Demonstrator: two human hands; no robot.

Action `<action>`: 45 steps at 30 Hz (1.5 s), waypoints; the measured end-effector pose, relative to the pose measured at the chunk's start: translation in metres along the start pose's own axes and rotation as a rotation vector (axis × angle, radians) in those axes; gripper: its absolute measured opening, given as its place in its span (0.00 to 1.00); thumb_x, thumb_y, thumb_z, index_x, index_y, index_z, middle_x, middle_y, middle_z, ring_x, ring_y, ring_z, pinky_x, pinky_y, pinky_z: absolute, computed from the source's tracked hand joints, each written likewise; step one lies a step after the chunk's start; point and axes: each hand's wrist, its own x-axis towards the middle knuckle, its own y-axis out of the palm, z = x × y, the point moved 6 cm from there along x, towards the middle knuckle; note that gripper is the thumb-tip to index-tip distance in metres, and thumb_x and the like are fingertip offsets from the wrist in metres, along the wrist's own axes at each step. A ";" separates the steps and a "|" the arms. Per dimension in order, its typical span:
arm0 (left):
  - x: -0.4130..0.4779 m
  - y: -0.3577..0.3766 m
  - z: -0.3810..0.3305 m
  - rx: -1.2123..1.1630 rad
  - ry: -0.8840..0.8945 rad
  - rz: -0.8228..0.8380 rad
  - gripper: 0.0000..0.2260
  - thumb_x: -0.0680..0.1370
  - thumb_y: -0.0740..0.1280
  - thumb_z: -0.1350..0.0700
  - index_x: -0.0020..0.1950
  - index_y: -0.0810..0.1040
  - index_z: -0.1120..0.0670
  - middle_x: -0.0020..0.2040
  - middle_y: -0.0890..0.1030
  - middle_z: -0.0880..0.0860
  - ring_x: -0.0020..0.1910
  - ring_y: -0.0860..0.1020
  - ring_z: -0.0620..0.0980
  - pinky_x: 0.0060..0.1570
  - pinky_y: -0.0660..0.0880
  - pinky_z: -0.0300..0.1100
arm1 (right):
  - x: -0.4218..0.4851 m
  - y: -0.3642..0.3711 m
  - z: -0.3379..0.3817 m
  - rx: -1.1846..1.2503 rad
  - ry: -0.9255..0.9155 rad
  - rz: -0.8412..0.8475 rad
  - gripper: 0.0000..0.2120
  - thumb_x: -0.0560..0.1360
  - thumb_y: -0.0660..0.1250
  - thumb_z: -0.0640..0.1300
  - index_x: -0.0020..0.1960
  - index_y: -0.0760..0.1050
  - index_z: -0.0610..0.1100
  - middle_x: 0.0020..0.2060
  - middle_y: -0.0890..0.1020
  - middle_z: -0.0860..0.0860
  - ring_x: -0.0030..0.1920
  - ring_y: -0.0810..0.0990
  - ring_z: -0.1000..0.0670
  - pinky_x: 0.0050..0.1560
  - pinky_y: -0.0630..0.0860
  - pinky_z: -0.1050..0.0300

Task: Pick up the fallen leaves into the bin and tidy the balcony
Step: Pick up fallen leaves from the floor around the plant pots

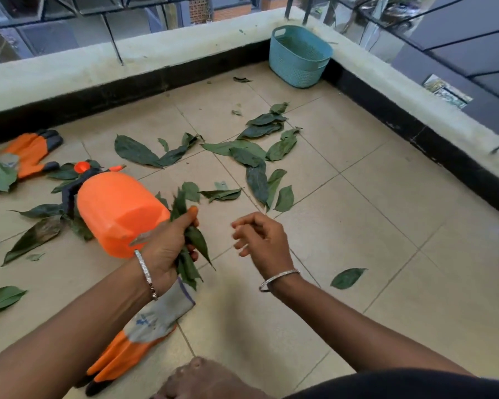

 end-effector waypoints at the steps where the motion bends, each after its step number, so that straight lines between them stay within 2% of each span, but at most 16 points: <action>1: 0.002 -0.001 0.000 -0.001 0.001 -0.009 0.13 0.79 0.66 0.48 0.39 0.74 0.52 0.33 0.74 0.51 0.28 0.71 0.47 0.29 0.68 0.41 | 0.006 -0.024 -0.018 -0.082 0.021 -0.091 0.07 0.75 0.65 0.35 0.44 0.81 0.42 0.37 0.83 0.46 0.35 0.80 0.51 0.37 0.78 0.54; 4: 0.002 0.005 -0.001 -0.028 -0.006 0.049 0.13 0.81 0.63 0.47 0.39 0.73 0.52 0.40 0.82 0.52 0.38 0.77 0.50 0.39 0.72 0.45 | 0.018 -0.107 -0.073 -0.535 0.060 -0.286 0.06 0.73 0.67 0.36 0.46 0.80 0.46 0.43 0.82 0.49 0.45 0.80 0.49 0.48 0.76 0.55; 7: 0.000 0.014 -0.002 -0.129 -0.026 0.113 0.13 0.81 0.62 0.48 0.40 0.72 0.53 0.36 0.83 0.54 0.44 0.82 0.54 0.51 0.75 0.50 | 0.009 -0.178 -0.113 -0.940 0.164 -0.322 0.09 0.71 0.70 0.43 0.52 0.79 0.47 0.52 0.78 0.46 0.56 0.75 0.42 0.54 0.70 0.51; 11: -0.003 0.022 -0.006 -0.181 0.000 0.136 0.13 0.80 0.64 0.48 0.40 0.72 0.55 0.29 0.75 0.52 0.30 0.79 0.50 0.43 0.76 0.47 | -0.009 -0.218 -0.131 -1.179 0.035 -0.107 0.20 0.66 0.70 0.44 0.58 0.76 0.48 0.57 0.75 0.48 0.58 0.72 0.43 0.53 0.73 0.47; 14: -0.005 0.026 -0.009 -0.132 0.004 0.137 0.14 0.80 0.64 0.46 0.40 0.72 0.54 0.28 0.72 0.50 0.26 0.74 0.47 0.35 0.76 0.45 | -0.013 -0.229 -0.142 -1.196 -0.045 -0.041 0.19 0.67 0.71 0.38 0.57 0.76 0.47 0.55 0.76 0.48 0.55 0.74 0.43 0.52 0.75 0.47; 17: -0.006 0.028 -0.010 -0.105 0.024 0.126 0.14 0.80 0.63 0.45 0.41 0.72 0.54 0.28 0.68 0.50 0.24 0.69 0.46 0.31 0.76 0.42 | -0.010 -0.233 -0.145 -1.209 -0.105 -0.096 0.11 0.70 0.72 0.34 0.47 0.77 0.47 0.45 0.77 0.50 0.46 0.74 0.45 0.44 0.74 0.50; 19: -0.007 0.026 -0.010 -0.085 0.031 0.109 0.14 0.80 0.64 0.45 0.41 0.72 0.54 0.28 0.68 0.49 0.24 0.68 0.45 0.29 0.76 0.41 | -0.009 -0.233 -0.149 -1.233 -0.143 -0.127 0.12 0.71 0.72 0.32 0.44 0.75 0.47 0.40 0.77 0.50 0.41 0.73 0.46 0.38 0.72 0.51; 23: -0.004 0.007 -0.009 -0.103 0.004 0.032 0.15 0.78 0.66 0.44 0.39 0.71 0.53 0.26 0.67 0.48 0.22 0.66 0.45 0.26 0.75 0.39 | 0.008 -0.216 -0.136 -1.099 -0.110 -0.286 0.14 0.71 0.68 0.26 0.50 0.77 0.42 0.44 0.80 0.43 0.44 0.76 0.42 0.43 0.73 0.48; 25: -0.003 -0.001 -0.011 -0.154 -0.044 -0.003 0.16 0.78 0.67 0.43 0.38 0.71 0.52 0.25 0.66 0.48 0.22 0.64 0.45 0.25 0.73 0.39 | 0.024 -0.190 -0.116 -1.006 -0.122 -0.358 0.14 0.73 0.65 0.26 0.54 0.78 0.39 0.48 0.79 0.41 0.47 0.77 0.40 0.47 0.75 0.45; 28: -0.001 -0.007 -0.024 -0.199 -0.057 -0.027 0.16 0.77 0.68 0.42 0.37 0.71 0.52 0.25 0.66 0.48 0.23 0.64 0.46 0.24 0.72 0.38 | 0.066 -0.135 -0.087 -0.765 -0.145 -0.330 0.09 0.74 0.60 0.28 0.47 0.77 0.37 0.45 0.76 0.40 0.43 0.77 0.38 0.46 0.73 0.48; 31: 0.000 -0.008 -0.038 -0.251 -0.042 -0.041 0.17 0.76 0.69 0.42 0.36 0.71 0.52 0.26 0.66 0.48 0.23 0.64 0.46 0.24 0.72 0.38 | 0.111 -0.081 -0.065 -0.596 -0.055 -0.310 0.11 0.75 0.54 0.39 0.40 0.73 0.37 0.41 0.75 0.41 0.40 0.77 0.39 0.42 0.75 0.44; 35: 0.002 -0.010 -0.043 -0.255 -0.042 -0.044 0.16 0.76 0.69 0.42 0.37 0.71 0.52 0.28 0.67 0.49 0.23 0.64 0.46 0.24 0.72 0.38 | 0.148 -0.021 -0.046 -0.654 -0.040 -0.120 0.13 0.79 0.57 0.38 0.37 0.72 0.36 0.36 0.77 0.40 0.40 0.76 0.42 0.38 0.64 0.53; 38: 0.004 -0.013 -0.042 -0.250 -0.039 -0.056 0.16 0.76 0.68 0.42 0.37 0.71 0.52 0.27 0.67 0.49 0.22 0.64 0.45 0.23 0.71 0.38 | 0.162 0.008 -0.043 -0.681 -0.163 0.026 0.10 0.79 0.63 0.42 0.45 0.76 0.36 0.40 0.80 0.41 0.43 0.77 0.41 0.40 0.67 0.52; 40: 0.002 -0.018 -0.037 -0.248 -0.041 -0.061 0.17 0.76 0.68 0.42 0.36 0.71 0.52 0.26 0.67 0.48 0.22 0.64 0.46 0.23 0.71 0.38 | 0.165 0.027 -0.050 -0.672 -0.145 0.184 0.17 0.75 0.69 0.55 0.54 0.75 0.41 0.48 0.77 0.45 0.47 0.76 0.46 0.45 0.69 0.55; 42: 0.002 -0.022 -0.034 -0.256 -0.048 -0.061 0.17 0.76 0.69 0.42 0.36 0.71 0.52 0.26 0.67 0.49 0.22 0.64 0.46 0.24 0.70 0.38 | 0.167 0.045 -0.060 -0.861 -0.180 0.327 0.32 0.67 0.73 0.62 0.65 0.69 0.48 0.57 0.71 0.47 0.54 0.73 0.48 0.53 0.72 0.54; 45: 0.001 -0.030 -0.034 -0.268 -0.048 -0.076 0.17 0.76 0.69 0.42 0.35 0.71 0.51 0.26 0.67 0.48 0.22 0.64 0.46 0.28 0.70 0.39 | 0.175 0.061 -0.077 -1.053 -0.223 0.407 0.34 0.67 0.75 0.57 0.68 0.65 0.49 0.60 0.68 0.45 0.57 0.73 0.44 0.58 0.73 0.52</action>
